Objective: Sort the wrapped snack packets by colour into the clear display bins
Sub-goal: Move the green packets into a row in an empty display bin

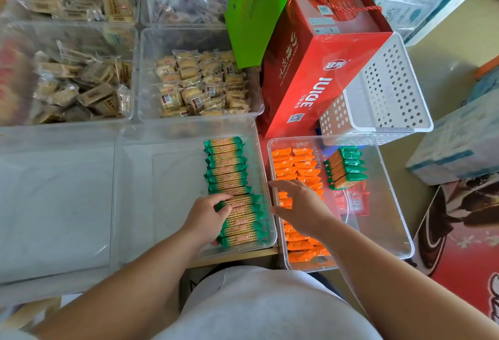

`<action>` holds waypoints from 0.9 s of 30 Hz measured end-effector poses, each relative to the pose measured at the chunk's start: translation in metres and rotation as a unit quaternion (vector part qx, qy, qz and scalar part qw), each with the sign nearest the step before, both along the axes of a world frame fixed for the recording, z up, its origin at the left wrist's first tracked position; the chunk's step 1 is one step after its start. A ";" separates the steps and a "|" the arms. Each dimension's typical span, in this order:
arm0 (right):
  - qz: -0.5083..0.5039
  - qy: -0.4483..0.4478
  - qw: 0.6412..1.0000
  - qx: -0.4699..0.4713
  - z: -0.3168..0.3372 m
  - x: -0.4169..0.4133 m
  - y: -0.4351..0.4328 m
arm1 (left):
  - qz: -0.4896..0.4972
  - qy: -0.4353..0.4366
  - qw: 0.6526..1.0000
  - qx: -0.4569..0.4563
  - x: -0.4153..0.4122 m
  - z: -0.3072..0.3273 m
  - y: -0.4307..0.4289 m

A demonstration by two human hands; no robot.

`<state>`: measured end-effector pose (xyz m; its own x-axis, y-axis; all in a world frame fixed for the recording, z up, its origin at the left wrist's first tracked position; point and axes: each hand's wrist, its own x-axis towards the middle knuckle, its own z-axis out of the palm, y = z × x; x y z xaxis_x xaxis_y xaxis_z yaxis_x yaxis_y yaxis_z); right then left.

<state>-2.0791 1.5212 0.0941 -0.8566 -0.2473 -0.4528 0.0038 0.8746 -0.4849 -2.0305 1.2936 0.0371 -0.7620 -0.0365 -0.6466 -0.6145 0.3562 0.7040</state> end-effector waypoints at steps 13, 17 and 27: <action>-0.018 0.110 0.994 0.022 -0.001 -0.015 0.072 | -0.214 0.192 0.880 -0.379 -0.007 0.015 0.013; 0.025 0.190 0.968 0.161 -0.002 -0.049 0.137 | -0.207 0.227 0.884 -0.351 -0.020 0.035 0.052; 0.268 0.138 0.912 0.278 -0.022 -0.123 0.188 | -0.087 0.139 0.921 -0.352 -0.016 0.033 0.132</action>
<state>-2.2018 1.7089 0.0721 -0.7809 -0.4619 -0.4205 -0.5515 0.8259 0.1169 -2.0463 1.4261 0.0700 -0.9287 -0.2334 -0.2880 -0.3349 0.8614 0.3819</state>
